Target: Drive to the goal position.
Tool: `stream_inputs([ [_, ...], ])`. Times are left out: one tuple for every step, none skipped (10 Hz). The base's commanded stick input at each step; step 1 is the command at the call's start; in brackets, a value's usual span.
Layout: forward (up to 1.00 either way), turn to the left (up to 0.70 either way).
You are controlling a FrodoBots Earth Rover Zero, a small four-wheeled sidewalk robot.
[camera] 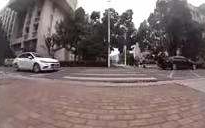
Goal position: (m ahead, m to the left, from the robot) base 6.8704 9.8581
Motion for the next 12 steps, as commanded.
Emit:
stream_inputs([
  [0.7,0.14],
  [0.7,0.14],
  [0.7,0.14],
  [0.7,0.14],
  [0.7,0.14],
  [0.7,0.14],
  [0.7,0.14],
  [0.7,0.14],
  [0.7,0.14],
  [0.7,0.14],
  [0.7,0.14],
  [0.7,0.14],
])
